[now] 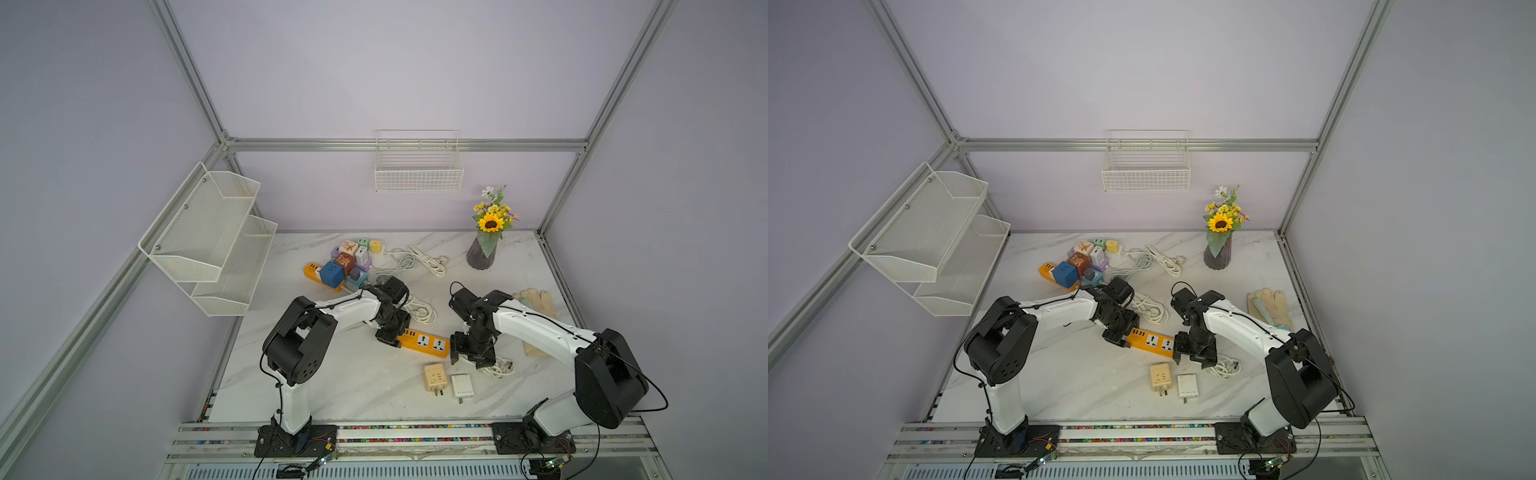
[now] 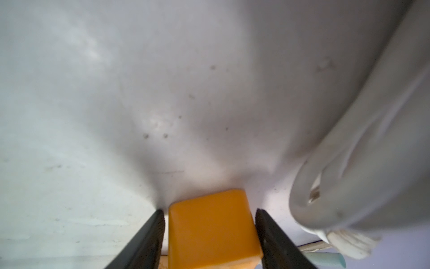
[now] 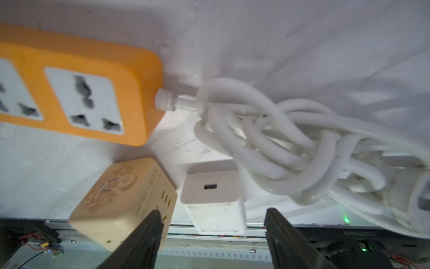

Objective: Pull the plug off the socket
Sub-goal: Place the plug at the center of the board, then move the socket to the center of the board.

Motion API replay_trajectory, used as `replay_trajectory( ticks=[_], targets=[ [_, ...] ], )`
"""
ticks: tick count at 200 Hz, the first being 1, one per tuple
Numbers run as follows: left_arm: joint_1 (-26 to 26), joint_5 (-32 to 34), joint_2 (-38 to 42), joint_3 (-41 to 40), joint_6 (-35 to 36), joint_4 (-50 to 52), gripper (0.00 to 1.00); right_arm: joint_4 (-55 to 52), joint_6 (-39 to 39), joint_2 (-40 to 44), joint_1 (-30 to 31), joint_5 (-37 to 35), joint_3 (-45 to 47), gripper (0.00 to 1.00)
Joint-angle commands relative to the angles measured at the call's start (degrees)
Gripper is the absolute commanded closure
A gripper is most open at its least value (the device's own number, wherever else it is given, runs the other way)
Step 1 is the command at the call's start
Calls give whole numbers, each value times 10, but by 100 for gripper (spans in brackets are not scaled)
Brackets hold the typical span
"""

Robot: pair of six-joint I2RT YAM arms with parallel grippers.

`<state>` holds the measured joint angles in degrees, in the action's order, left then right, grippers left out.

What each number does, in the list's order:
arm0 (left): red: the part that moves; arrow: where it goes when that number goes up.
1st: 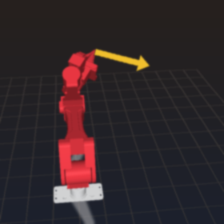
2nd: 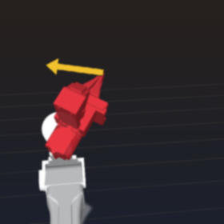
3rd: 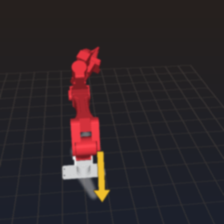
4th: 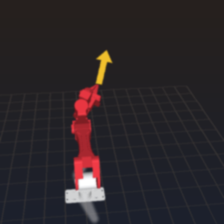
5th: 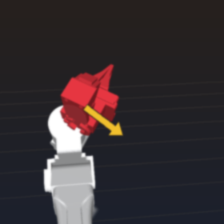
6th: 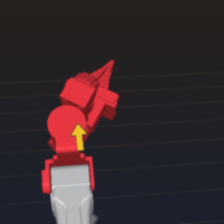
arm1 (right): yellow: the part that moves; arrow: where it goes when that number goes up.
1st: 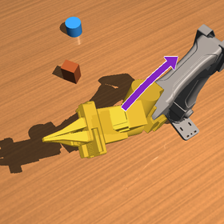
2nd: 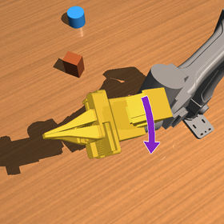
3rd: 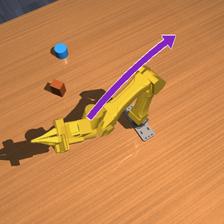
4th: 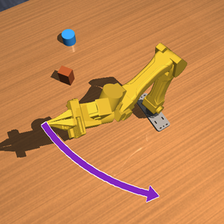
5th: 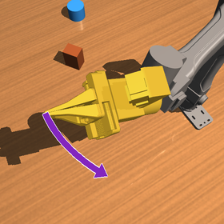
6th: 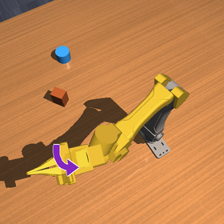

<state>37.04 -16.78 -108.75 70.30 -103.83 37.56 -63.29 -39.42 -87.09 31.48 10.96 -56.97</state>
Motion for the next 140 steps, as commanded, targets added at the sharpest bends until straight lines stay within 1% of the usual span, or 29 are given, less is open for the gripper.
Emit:
replay_trajectory(
  ticks=[1,13,23,42,60,78,103,112,129,140],
  targets=[
    [2,9,-18,-37,34,35,38,30,18,-14,-23,-34,18,32],
    [3,4,-13,-44,36,37,39,39,30,-25,-37,-54,23,34],
    [3,-3,-11,-51,37,37,40,42,38,-35,-48,-85,22,36],
    [5,-31,-17,-58,48,37,44,50,54,-56,-65,-132,10,38],
    [12,-49,-18,-64,53,37,44,63,70,-81,-86,-151,-2,38],
    [17,-53,-15,-68,54,37,45,81,90,-105,-108,-162,-22,39],
    [21,-59,-10,-71,53,44,45,91,119,-151,-137,-179,-71,39],
    [20,-62,-9,-76,52,45,45,97,127,-166,-148,-177,-87,39],
    [21,-66,-6,-82,50,45,39,102,137,-190,-162,-172,-117,39],
    [21,-69,-3,-81,54,44,37,104,142,-205,-168,-176,-135,39]
  ],
)
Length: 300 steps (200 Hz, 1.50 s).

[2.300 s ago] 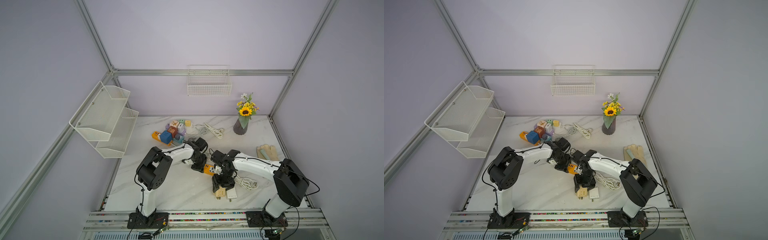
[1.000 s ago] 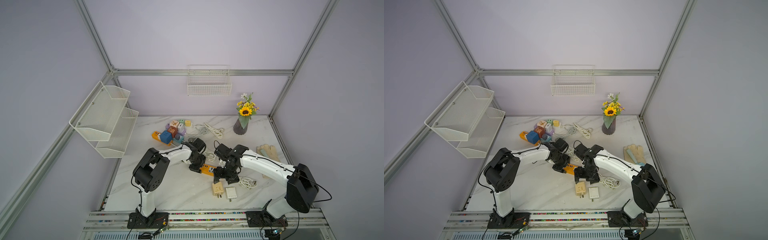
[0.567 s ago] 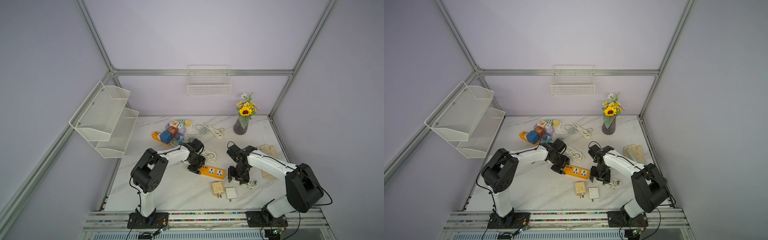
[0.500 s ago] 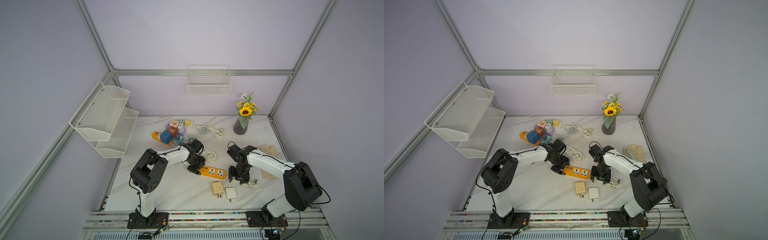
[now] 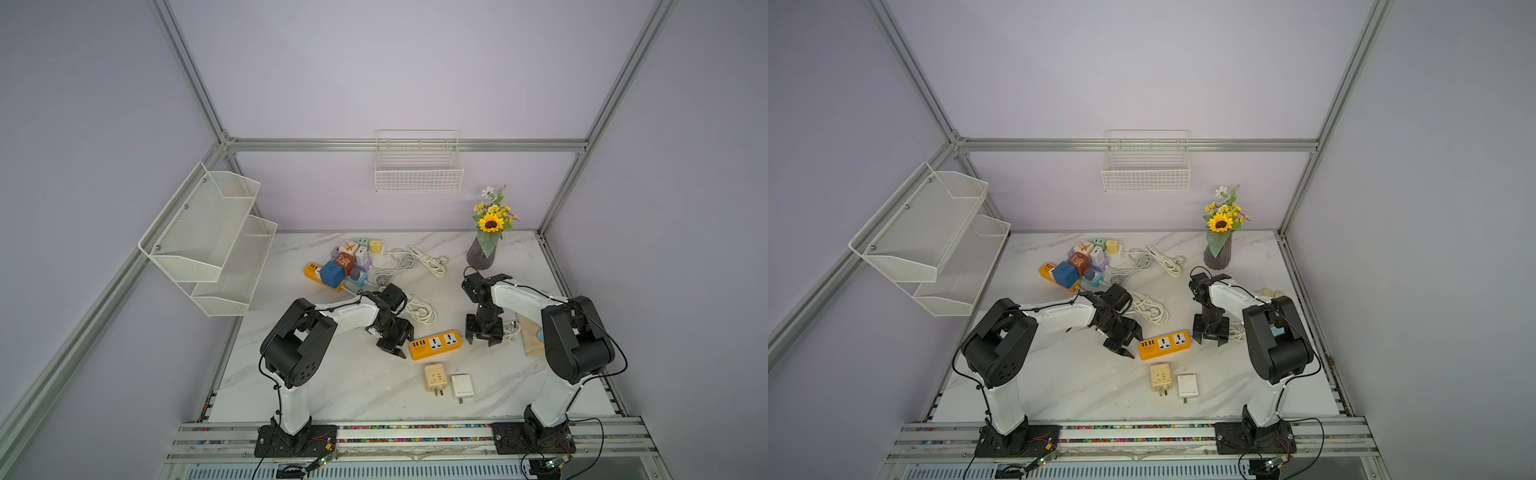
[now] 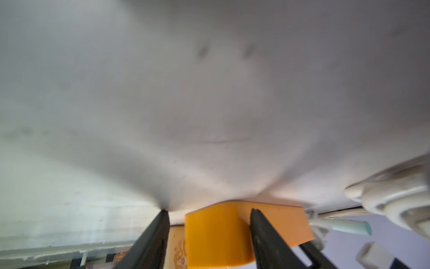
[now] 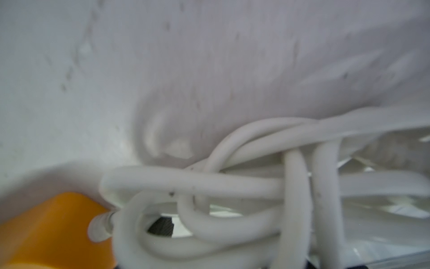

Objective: Pull the plug off the socket
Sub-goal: Move the socket to the center of the board.

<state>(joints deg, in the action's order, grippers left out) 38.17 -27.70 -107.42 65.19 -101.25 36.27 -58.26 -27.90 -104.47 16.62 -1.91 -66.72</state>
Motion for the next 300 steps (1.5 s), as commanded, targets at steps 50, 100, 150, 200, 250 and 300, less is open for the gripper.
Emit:
replay_trajectory(
  ticks=[50,100,150,200,250,300],
  targets=[
    [6,14,-8,-37,41,58,38,53,42,-60,-42,-57,-82,40],
    [-68,165,90,48,128,173,36,73,50,42,-27,-33,-28,39],
    [-210,273,160,106,243,227,30,76,35,140,42,-22,-18,36],
    [-310,362,133,182,334,206,21,267,124,145,186,88,-13,32],
    [-381,366,99,188,355,182,17,496,233,42,265,127,-58,32],
    [-404,329,54,202,348,153,11,510,276,-128,316,123,-200,28]
  ],
)
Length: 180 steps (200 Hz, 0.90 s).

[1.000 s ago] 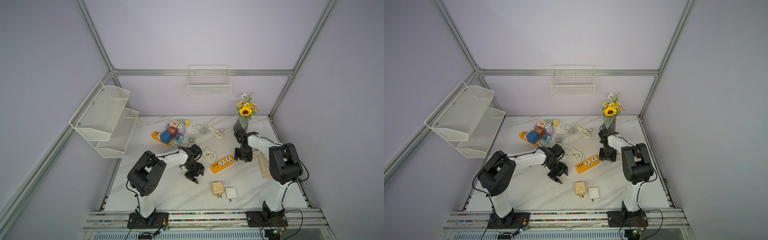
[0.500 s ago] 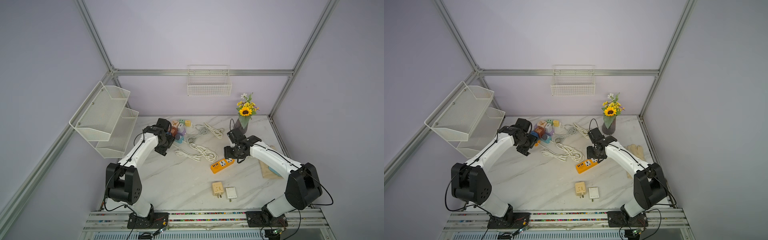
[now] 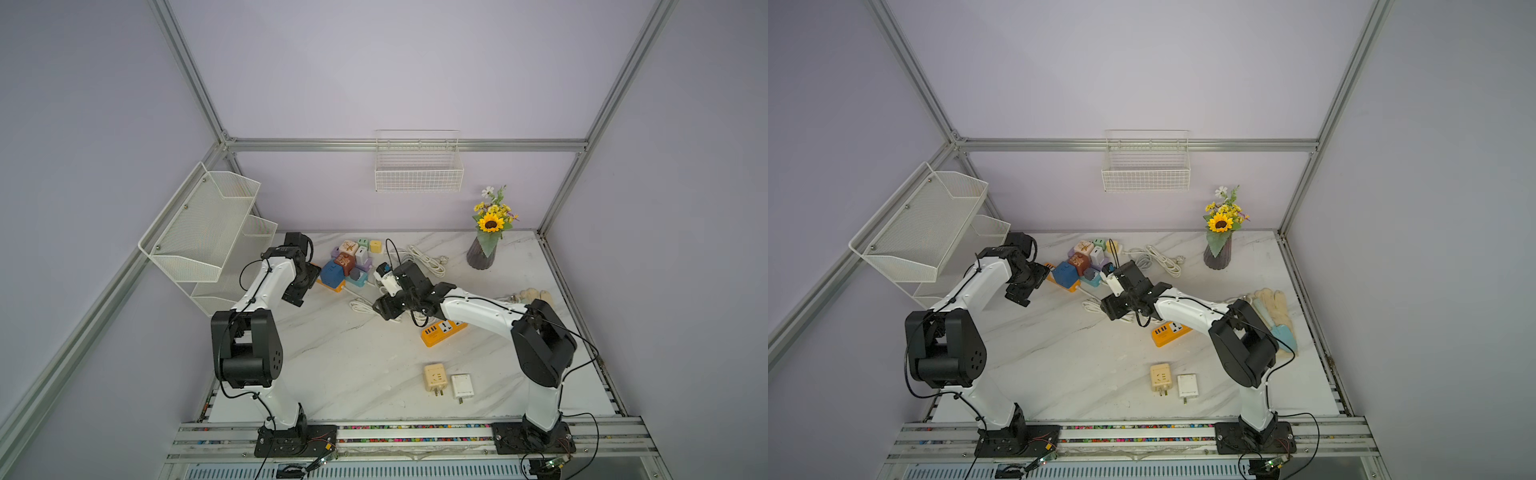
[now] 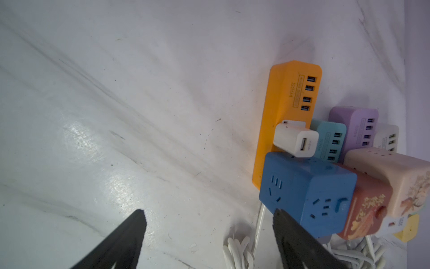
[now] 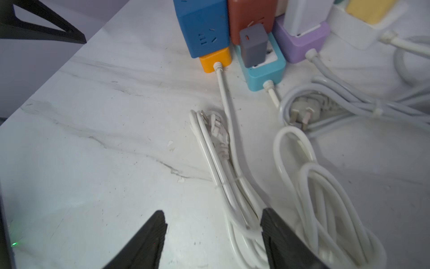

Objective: Pull the plug off the socket
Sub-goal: Move the socket to the center of the board.

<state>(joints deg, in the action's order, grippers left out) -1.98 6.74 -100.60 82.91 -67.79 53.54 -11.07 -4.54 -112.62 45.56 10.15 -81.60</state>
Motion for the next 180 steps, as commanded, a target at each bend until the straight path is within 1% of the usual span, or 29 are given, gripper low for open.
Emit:
replay_trajectory(
  ticks=[1,36,49,69,105,134,149,180],
  targets=[
    [-2,-16,-15,25,14,-20,11,38,42,-49,28,2,-53,28],
    [-3,-34,-18,22,13,-23,12,-5,53,-119,46,-67,-114,22],
    [-4,-42,-14,17,13,-28,12,-15,58,-132,46,-103,-124,22],
    [-3,-50,-9,11,15,-30,12,-13,91,-143,49,-143,-128,21],
    [-5,-51,5,10,18,-28,12,-22,134,-169,52,-173,-142,20],
    [-7,-52,5,16,14,-18,11,-29,151,-192,51,-164,-153,20],
    [-7,-52,4,17,10,-14,11,-32,151,-197,52,-144,-155,26],
    [-8,-48,5,17,8,-6,11,-51,151,-200,53,-125,-154,49]
  ],
)
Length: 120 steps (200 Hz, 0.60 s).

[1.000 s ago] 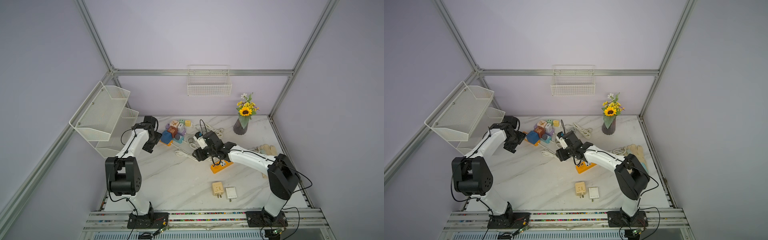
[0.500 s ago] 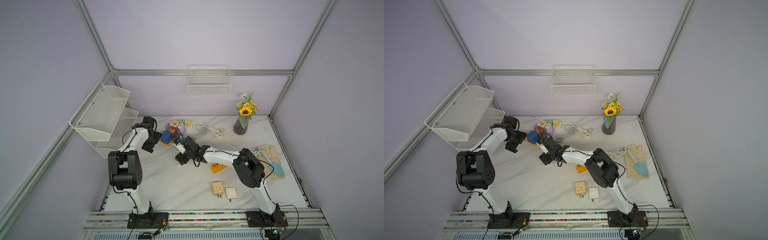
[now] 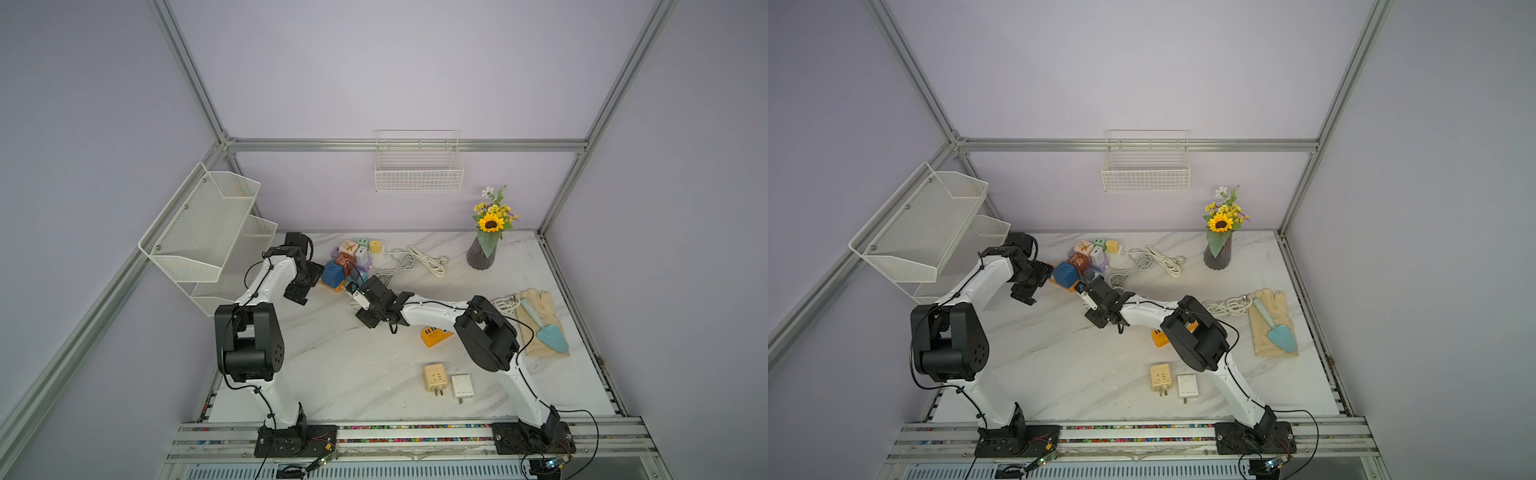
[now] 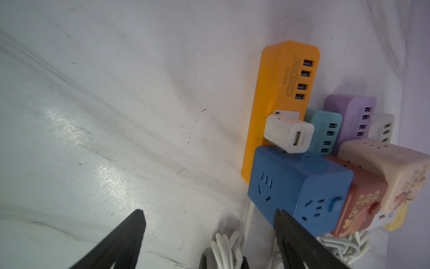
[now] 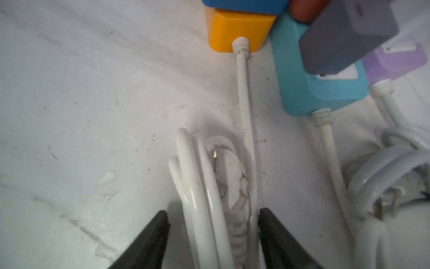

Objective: Pull the plug off the socket
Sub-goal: Move the socket to the center of the board.

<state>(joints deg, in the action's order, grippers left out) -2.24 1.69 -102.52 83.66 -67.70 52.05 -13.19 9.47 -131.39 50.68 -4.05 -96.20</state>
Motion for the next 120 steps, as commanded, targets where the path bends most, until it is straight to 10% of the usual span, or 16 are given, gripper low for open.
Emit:
replay_trajectory(
  ticks=[1,56,120],
  targets=[
    [-6,2,24,9,7,9,11,-31,11,-12,2,17,-8,50],
    [-6,10,40,-4,-8,14,11,-38,61,43,23,-16,22,82],
    [-6,12,70,-19,-45,45,5,-80,57,192,47,-3,129,85]
  ],
)
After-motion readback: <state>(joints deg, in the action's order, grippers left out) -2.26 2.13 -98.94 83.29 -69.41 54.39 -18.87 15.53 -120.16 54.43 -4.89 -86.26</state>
